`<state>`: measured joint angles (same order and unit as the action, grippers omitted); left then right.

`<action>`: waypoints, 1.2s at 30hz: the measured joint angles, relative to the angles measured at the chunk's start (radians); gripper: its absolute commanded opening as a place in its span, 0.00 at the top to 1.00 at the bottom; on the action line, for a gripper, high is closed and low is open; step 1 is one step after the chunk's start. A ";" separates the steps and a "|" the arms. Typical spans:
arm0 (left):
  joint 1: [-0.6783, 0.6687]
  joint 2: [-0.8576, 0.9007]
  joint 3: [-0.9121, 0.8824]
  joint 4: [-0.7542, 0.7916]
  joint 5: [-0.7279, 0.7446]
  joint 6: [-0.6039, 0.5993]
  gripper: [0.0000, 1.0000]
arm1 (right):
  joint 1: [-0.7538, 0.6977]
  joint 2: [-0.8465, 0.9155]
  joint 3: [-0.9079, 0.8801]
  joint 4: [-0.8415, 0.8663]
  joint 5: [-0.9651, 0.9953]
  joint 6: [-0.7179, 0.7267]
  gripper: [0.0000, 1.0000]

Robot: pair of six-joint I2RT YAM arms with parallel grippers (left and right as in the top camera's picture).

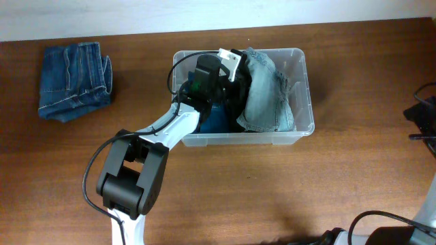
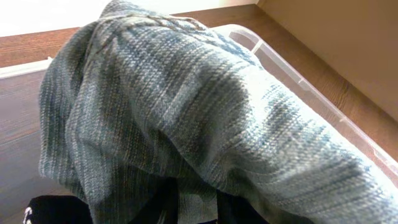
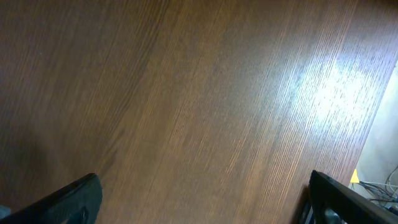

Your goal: Pack container

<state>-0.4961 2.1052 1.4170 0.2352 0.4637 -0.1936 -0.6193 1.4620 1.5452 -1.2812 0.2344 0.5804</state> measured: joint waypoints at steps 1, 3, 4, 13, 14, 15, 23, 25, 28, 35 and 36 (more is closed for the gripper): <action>0.000 0.000 0.000 0.000 0.003 0.016 0.64 | 0.000 0.000 0.000 0.000 0.000 0.000 0.02; 0.001 0.000 0.000 0.001 0.011 0.034 0.54 | 0.000 0.000 0.000 0.000 0.000 0.000 0.02; 0.002 0.000 0.000 0.001 0.017 0.046 0.51 | 0.000 0.000 0.000 0.000 0.000 0.000 0.02; 0.056 -0.020 0.000 -0.009 0.041 0.114 0.51 | 0.000 0.000 0.000 0.000 0.000 0.000 0.02; 0.072 -0.037 0.000 -0.018 0.036 0.117 0.51 | 0.000 0.000 0.000 0.000 0.000 0.000 0.01; 0.085 -0.056 0.000 -0.032 0.028 0.119 0.51 | 0.000 0.000 0.000 0.000 0.000 0.000 0.02; 0.134 -0.298 0.008 -0.188 0.009 0.125 0.56 | 0.000 0.000 0.000 0.000 0.000 0.001 0.02; 0.097 -0.309 0.017 -0.212 0.029 0.126 0.56 | 0.000 0.000 0.000 0.000 0.000 0.000 0.02; 0.017 -0.294 0.018 -0.232 0.038 0.126 0.59 | 0.000 0.000 0.000 0.000 0.000 0.000 0.02; -0.084 -0.153 0.018 -0.232 -0.093 0.127 0.65 | 0.000 0.000 0.000 0.000 0.000 0.000 0.02; -0.080 -0.132 0.018 -0.232 -0.108 0.126 0.65 | 0.000 0.000 0.000 0.000 0.000 0.000 0.02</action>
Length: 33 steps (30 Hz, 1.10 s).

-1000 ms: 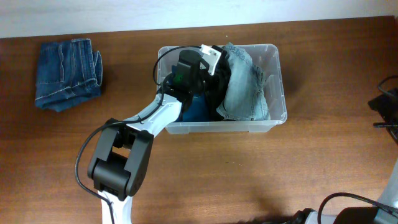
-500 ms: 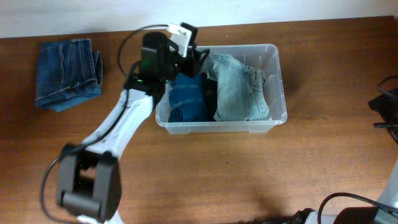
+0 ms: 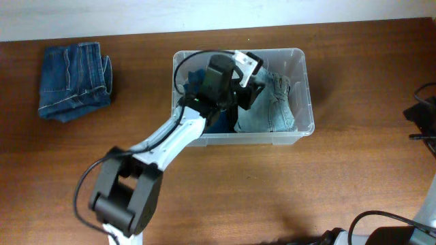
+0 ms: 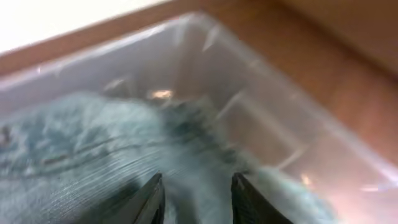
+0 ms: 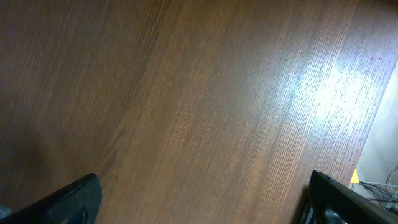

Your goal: Pack container

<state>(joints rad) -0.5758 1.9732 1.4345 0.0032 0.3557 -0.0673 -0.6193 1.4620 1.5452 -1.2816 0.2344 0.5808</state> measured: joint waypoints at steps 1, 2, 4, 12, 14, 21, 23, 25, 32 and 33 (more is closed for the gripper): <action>0.008 0.031 0.000 -0.005 -0.028 0.000 0.65 | 0.000 0.000 0.000 0.000 0.000 0.000 0.02; 0.014 0.049 0.000 -0.014 -0.037 0.000 0.65 | 0.000 0.000 0.000 0.000 0.000 0.000 0.02; 0.028 0.080 0.000 -0.028 -0.047 0.000 0.65 | 0.000 0.000 0.000 0.000 0.000 0.000 0.02; 0.043 0.116 0.015 -0.040 -0.043 0.000 0.65 | 0.000 0.000 0.000 0.000 0.000 0.000 0.02; 0.043 0.114 0.021 -0.044 -0.039 0.000 0.65 | 0.000 0.000 0.000 0.000 0.000 0.000 0.02; 0.052 0.025 0.026 -0.142 -0.031 0.000 0.65 | 0.000 0.000 0.000 0.000 0.000 0.000 0.02; 0.053 0.008 0.036 -0.248 -0.031 0.000 0.65 | 0.000 0.000 0.000 0.000 0.000 0.000 0.02; 0.051 0.008 0.035 -0.311 -0.023 0.000 0.65 | 0.000 0.000 0.000 0.000 0.000 -0.001 0.02; 0.002 0.009 0.035 -0.355 -0.021 0.000 0.62 | 0.000 0.000 0.000 0.000 0.000 0.000 0.02; -0.005 0.009 0.035 -0.352 -0.024 0.000 0.57 | 0.000 0.000 0.000 0.000 0.000 -0.001 0.02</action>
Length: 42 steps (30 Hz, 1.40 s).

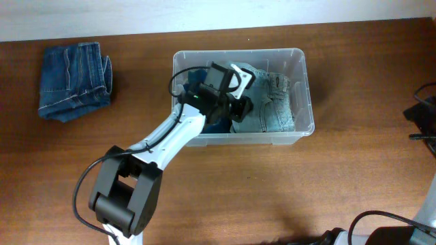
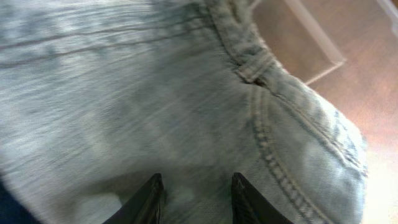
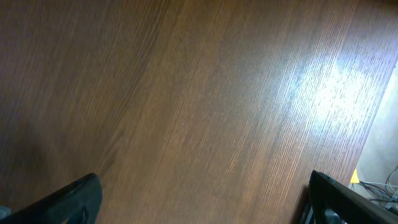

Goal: Pack container
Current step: 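Move the left gripper to the dark-blue jeans and grasp them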

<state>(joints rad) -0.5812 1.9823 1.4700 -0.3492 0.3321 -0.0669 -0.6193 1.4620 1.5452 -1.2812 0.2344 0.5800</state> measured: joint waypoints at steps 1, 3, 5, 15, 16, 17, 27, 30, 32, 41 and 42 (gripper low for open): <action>-0.007 0.002 0.000 0.002 -0.002 0.000 0.53 | 0.000 0.000 0.000 0.000 0.000 0.001 0.02; -0.014 0.006 0.000 0.014 -0.008 0.002 0.49 | 0.000 0.000 0.000 0.000 0.000 0.000 0.02; -0.013 0.009 0.000 0.028 -0.007 0.003 0.47 | 0.000 0.000 0.000 0.000 0.000 0.000 0.02; 0.174 -0.102 0.168 -0.108 -0.067 0.038 0.16 | 0.000 0.000 0.000 0.000 0.000 0.000 0.02; 0.205 -0.134 0.179 -0.119 -0.099 0.039 0.08 | 0.000 0.000 0.000 0.000 0.000 0.000 0.01; 0.243 -0.171 0.188 -0.126 -0.138 0.043 0.05 | 0.000 0.000 0.000 0.000 0.000 0.001 0.02; 0.677 -0.189 0.213 -0.132 -0.375 0.049 0.69 | 0.000 0.000 0.000 0.000 0.000 0.000 0.01; 0.779 -0.101 0.213 -0.089 -0.397 0.048 0.99 | 0.000 0.000 0.000 0.000 0.000 0.000 0.02; 0.820 -0.038 0.213 -0.048 -0.404 0.048 0.99 | 0.000 0.000 0.000 0.000 0.000 0.000 0.02; 0.881 0.218 0.213 0.034 -0.472 0.044 0.99 | 0.000 0.000 0.000 0.000 0.000 0.000 0.02; 0.881 0.228 0.213 0.022 -0.477 0.044 0.99 | 0.000 0.000 0.000 0.000 0.000 0.001 0.02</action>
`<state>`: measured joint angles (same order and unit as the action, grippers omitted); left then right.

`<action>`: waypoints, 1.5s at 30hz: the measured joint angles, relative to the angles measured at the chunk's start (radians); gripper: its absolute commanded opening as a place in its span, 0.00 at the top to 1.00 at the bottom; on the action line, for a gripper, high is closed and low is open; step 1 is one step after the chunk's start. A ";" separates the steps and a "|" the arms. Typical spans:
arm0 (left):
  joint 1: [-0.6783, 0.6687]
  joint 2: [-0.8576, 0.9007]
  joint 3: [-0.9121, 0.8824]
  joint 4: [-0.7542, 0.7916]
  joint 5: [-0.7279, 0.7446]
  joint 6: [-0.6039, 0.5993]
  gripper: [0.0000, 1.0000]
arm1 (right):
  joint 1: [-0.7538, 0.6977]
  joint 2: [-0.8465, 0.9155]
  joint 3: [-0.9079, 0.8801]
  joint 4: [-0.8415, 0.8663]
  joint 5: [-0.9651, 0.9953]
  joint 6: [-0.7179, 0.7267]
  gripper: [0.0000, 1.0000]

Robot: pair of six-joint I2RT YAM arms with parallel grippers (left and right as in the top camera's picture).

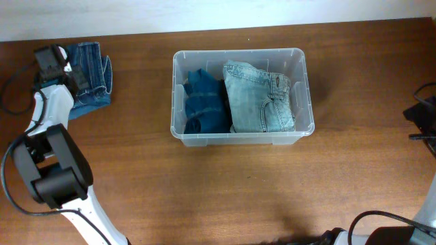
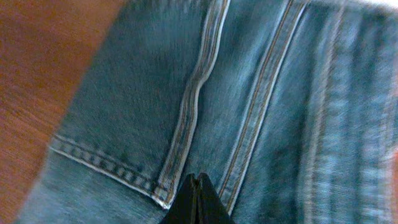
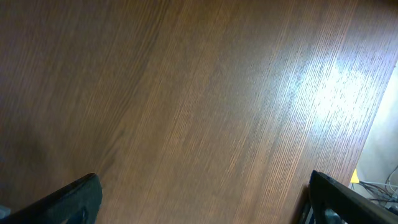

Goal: Pack container
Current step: 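Move the left gripper to the dark-blue jeans and grasp them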

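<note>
A clear plastic container (image 1: 238,52) stands mid-table. Inside it a dark blue garment (image 1: 202,102) lies on the left and folded light denim jeans (image 1: 259,95) on the right. A folded pair of dark blue jeans (image 1: 85,68) rests on the table at the far left. My left gripper (image 1: 51,60) is over that pair's left edge; the left wrist view shows the left gripper (image 2: 198,186) shut, tips together just above a seam of the dark jeans (image 2: 261,106), nothing seen between them. My right gripper (image 3: 202,199) stands wide open over bare wood.
The brown wooden table (image 1: 272,190) stretches around the container. Black cables (image 1: 422,112) lie at the right edge. The left arm runs along the table's left side, from the bottom edge up to the dark jeans.
My left gripper was open inside the container over the light jeans; now it is shut at the far left over the dark folded jeans. The right gripper has not moved.
The light jeans were bunched up at my left gripper over the container. Then they lay lower in the container's right half with the gripper open above them. Now they lie flat there, and the gripper is at the dark jeans.
</note>
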<state>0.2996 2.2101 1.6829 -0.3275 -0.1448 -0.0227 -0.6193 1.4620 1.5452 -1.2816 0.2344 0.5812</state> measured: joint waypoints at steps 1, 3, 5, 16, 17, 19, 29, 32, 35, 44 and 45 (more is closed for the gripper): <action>0.000 0.010 0.000 -0.043 -0.007 0.000 0.99 | 0.000 0.000 0.000 0.000 0.000 0.000 0.02; 0.000 0.026 0.001 -0.076 -0.015 0.000 0.99 | 0.000 0.000 0.000 0.000 0.000 0.000 0.01; 0.000 0.030 0.006 -0.127 -0.021 0.000 0.99 | 0.000 0.000 0.000 0.000 0.000 -0.001 0.01; 0.025 0.032 0.037 -0.280 0.382 -0.011 0.99 | 0.000 0.000 0.000 0.000 0.000 0.000 0.02; 0.018 0.034 0.036 -0.280 0.432 -0.024 0.99 | 0.000 0.000 0.000 0.000 0.000 0.000 0.01; -0.008 0.041 0.036 -0.280 0.506 -0.050 0.99 | 0.000 0.000 0.000 0.000 0.000 -0.001 0.02; -0.083 0.025 0.048 -0.339 0.597 -0.095 0.99 | 0.000 0.000 0.000 0.000 0.000 0.000 0.02; -0.048 -0.031 0.054 -0.442 0.533 -0.163 0.66 | 0.000 0.000 0.000 0.000 0.000 0.000 0.02; -0.011 -0.057 0.057 -0.463 0.506 -0.192 0.48 | 0.000 0.000 0.000 0.000 0.000 0.000 0.02; 0.080 -0.058 0.060 -0.496 0.487 -0.301 0.35 | 0.000 0.000 0.000 0.000 0.000 -0.001 0.02; 0.087 -0.058 0.059 -0.499 0.485 -0.306 0.35 | 0.000 0.000 0.000 0.000 0.000 0.000 0.02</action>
<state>0.3862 2.1517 1.7420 -0.8268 0.3401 -0.3290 -0.6193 1.4620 1.5452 -1.2812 0.2344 0.5808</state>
